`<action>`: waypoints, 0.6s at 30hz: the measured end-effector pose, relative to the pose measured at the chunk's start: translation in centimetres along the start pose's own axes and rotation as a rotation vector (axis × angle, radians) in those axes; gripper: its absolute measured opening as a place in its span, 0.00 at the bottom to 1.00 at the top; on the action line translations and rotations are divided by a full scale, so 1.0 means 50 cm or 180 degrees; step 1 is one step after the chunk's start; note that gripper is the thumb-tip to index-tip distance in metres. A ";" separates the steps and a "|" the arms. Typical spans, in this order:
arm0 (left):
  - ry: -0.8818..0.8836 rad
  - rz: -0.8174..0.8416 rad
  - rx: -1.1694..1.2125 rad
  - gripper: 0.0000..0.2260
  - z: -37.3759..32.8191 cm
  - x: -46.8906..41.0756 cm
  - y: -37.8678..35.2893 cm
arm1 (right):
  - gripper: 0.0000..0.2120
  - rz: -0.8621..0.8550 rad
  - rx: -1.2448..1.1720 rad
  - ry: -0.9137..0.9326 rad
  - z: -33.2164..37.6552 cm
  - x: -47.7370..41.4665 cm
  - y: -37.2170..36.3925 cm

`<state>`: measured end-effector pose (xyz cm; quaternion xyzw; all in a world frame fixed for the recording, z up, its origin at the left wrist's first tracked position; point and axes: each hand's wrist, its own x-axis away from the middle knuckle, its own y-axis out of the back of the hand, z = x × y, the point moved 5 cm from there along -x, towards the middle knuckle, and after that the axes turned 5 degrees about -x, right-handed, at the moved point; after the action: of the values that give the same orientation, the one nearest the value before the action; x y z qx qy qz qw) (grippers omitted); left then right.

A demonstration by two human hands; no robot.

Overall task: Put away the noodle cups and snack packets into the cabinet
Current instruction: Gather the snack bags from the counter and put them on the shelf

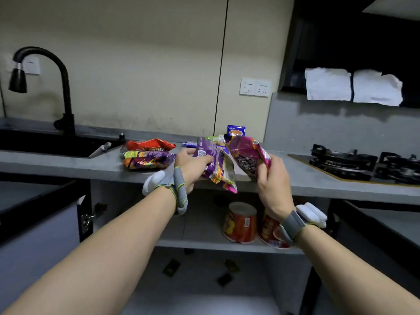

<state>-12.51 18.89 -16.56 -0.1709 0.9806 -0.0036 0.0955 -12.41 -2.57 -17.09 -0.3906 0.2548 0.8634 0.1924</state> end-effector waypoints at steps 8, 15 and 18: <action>0.0000 0.0183 0.0087 0.19 0.032 0.172 0.112 | 0.10 -0.0347 -0.0050 -0.0277 0.036 0.157 0.120; 0.0425 0.0003 -0.0034 0.21 0.191 0.205 0.197 | 0.07 -0.0022 0.0071 -0.0439 -0.017 0.302 0.071; 0.0708 -0.0163 0.0265 0.21 0.283 0.180 0.226 | 0.09 0.0223 0.0213 -0.0525 -0.060 0.333 0.008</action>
<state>-21.92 26.87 -32.59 -0.1902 0.9795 -0.0657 -0.0069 -21.23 -2.42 -31.53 -0.3024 0.2804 0.8898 0.1954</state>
